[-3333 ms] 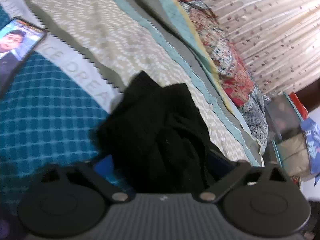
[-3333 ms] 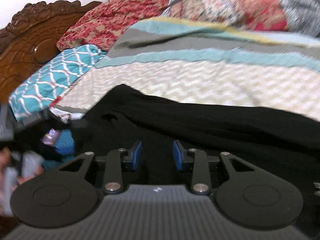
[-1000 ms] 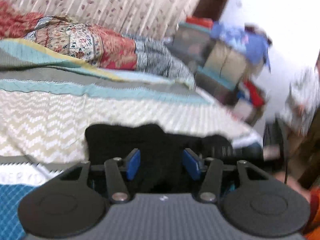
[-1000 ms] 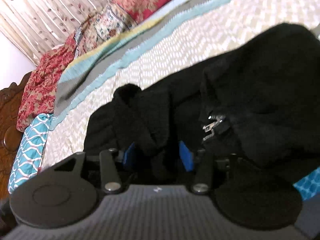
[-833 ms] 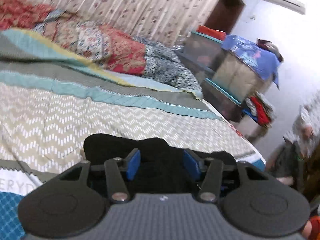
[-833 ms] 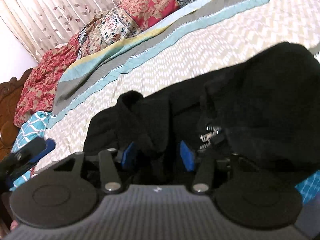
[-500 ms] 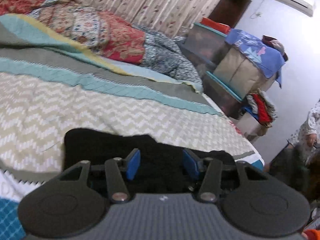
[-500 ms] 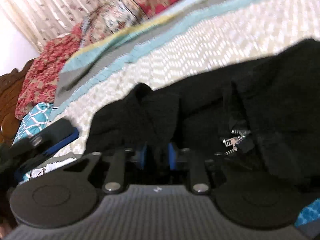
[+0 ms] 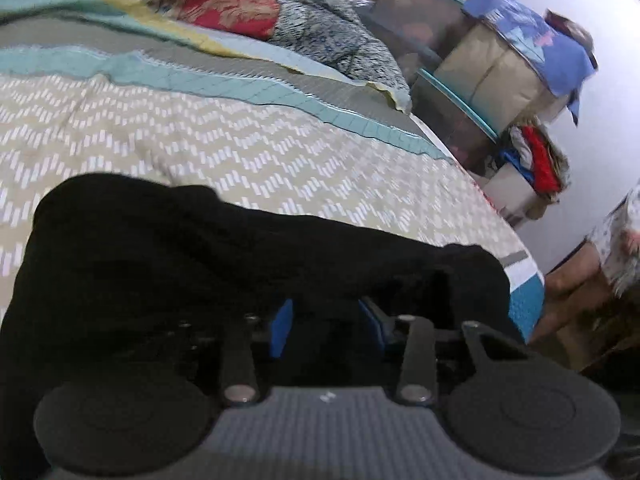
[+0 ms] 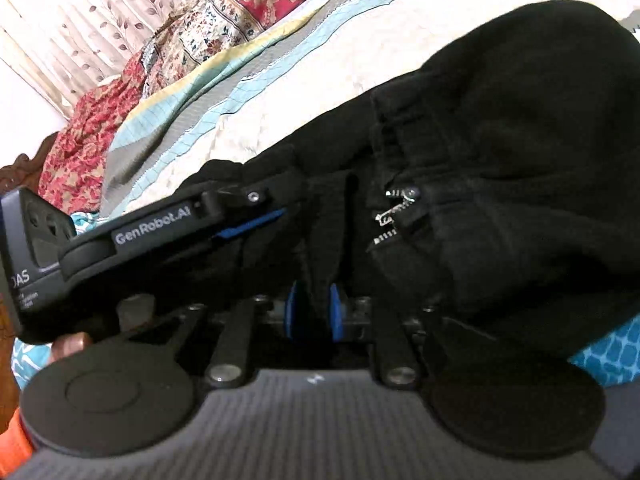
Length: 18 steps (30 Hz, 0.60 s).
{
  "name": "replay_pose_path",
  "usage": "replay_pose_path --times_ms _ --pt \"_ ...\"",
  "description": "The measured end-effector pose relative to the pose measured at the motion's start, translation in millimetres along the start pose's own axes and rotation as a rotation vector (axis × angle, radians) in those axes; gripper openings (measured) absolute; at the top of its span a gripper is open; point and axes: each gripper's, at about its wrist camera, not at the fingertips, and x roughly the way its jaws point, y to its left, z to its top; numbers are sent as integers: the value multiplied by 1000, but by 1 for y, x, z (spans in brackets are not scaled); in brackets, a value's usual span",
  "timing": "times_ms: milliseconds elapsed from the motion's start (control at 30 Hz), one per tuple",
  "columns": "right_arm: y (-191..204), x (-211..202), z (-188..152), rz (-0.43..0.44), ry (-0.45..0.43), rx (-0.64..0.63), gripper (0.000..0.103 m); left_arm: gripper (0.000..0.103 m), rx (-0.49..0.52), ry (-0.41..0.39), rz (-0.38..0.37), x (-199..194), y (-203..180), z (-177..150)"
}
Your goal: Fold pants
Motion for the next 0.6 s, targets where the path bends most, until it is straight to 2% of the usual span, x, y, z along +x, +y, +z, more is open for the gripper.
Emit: replay_pose_path --times_ms 133,200,267,333,467,600 --pt "2 -5 -4 2 -7 -28 23 34 -65 13 -28 -6 6 7" --pt "2 -9 -4 -2 -7 -49 24 44 -95 16 -55 -15 5 12" --pt "2 -11 -4 -4 -8 -61 27 46 -110 -10 -81 -31 3 14" --pt "6 -16 -3 -22 -24 -83 30 46 -103 -73 -99 -54 2 13" --pt "20 -32 -6 -109 -118 -175 31 46 -133 -158 -116 -91 14 6" --pt "41 -50 -5 -120 -245 -266 33 43 -179 -156 -97 -103 27 -5"
